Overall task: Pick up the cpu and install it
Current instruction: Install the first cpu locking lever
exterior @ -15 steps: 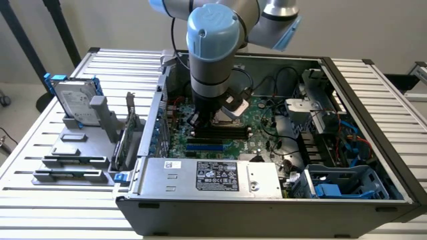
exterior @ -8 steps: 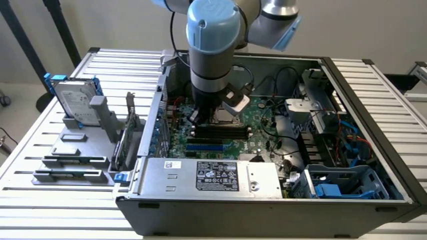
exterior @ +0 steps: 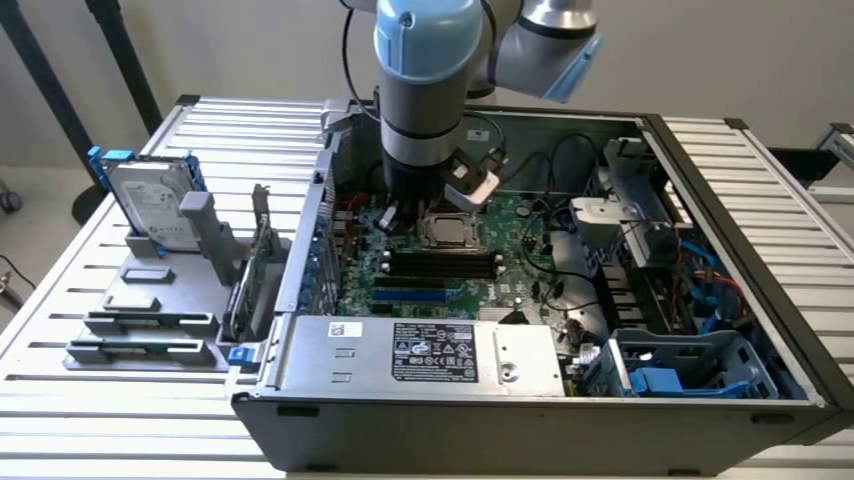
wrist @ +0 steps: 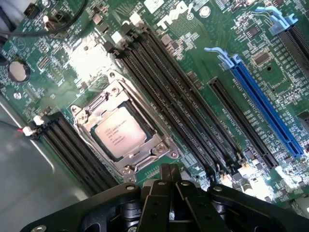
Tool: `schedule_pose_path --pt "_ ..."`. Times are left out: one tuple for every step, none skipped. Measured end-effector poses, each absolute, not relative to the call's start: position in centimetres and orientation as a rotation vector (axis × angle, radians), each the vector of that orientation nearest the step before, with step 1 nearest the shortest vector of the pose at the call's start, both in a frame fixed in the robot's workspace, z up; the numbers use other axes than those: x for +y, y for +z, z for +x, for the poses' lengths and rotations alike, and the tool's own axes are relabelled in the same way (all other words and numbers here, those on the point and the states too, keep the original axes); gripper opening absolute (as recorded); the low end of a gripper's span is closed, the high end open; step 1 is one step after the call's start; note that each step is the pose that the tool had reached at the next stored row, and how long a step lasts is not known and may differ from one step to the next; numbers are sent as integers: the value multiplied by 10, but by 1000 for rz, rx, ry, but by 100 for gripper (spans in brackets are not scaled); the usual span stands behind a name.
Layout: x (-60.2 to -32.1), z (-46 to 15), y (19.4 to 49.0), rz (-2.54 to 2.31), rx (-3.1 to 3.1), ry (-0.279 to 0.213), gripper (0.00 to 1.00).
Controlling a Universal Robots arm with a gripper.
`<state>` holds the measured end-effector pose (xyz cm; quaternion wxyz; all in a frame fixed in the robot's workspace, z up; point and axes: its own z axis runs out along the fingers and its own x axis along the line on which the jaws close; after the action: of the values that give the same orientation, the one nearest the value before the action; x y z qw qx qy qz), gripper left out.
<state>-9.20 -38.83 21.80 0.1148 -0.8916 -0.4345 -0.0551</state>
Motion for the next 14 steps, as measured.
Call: schedule_pose_path --pt "-387 -92 219 -2611 -1281 -159 11" --pt "-385 -92 220 -2609 -1289 -157 11" --pt "-383 -92 221 -2606 -1296 -155 11" --pt "-381 -92 222 -2603 -1303 -153 11" --pt "-379 -92 223 -2599 -1311 -152 11" --pt "-377 -92 224 -2595 -1320 -151 11" --pt "-376 -92 225 -2590 -1328 -149 11" --pt "-375 -92 226 -2585 -1338 -148 11" --pt "-374 -92 227 -2579 -1349 -147 11" --pt "-374 -92 229 -2571 -1363 -145 11" --pt "-373 -92 230 -2563 -1378 -143 11" --pt "-373 -92 231 -2554 -1392 -141 11" --pt "-372 -92 231 -2547 -1404 -139 11" --pt "-372 -92 231 -2543 -1412 -138 11"
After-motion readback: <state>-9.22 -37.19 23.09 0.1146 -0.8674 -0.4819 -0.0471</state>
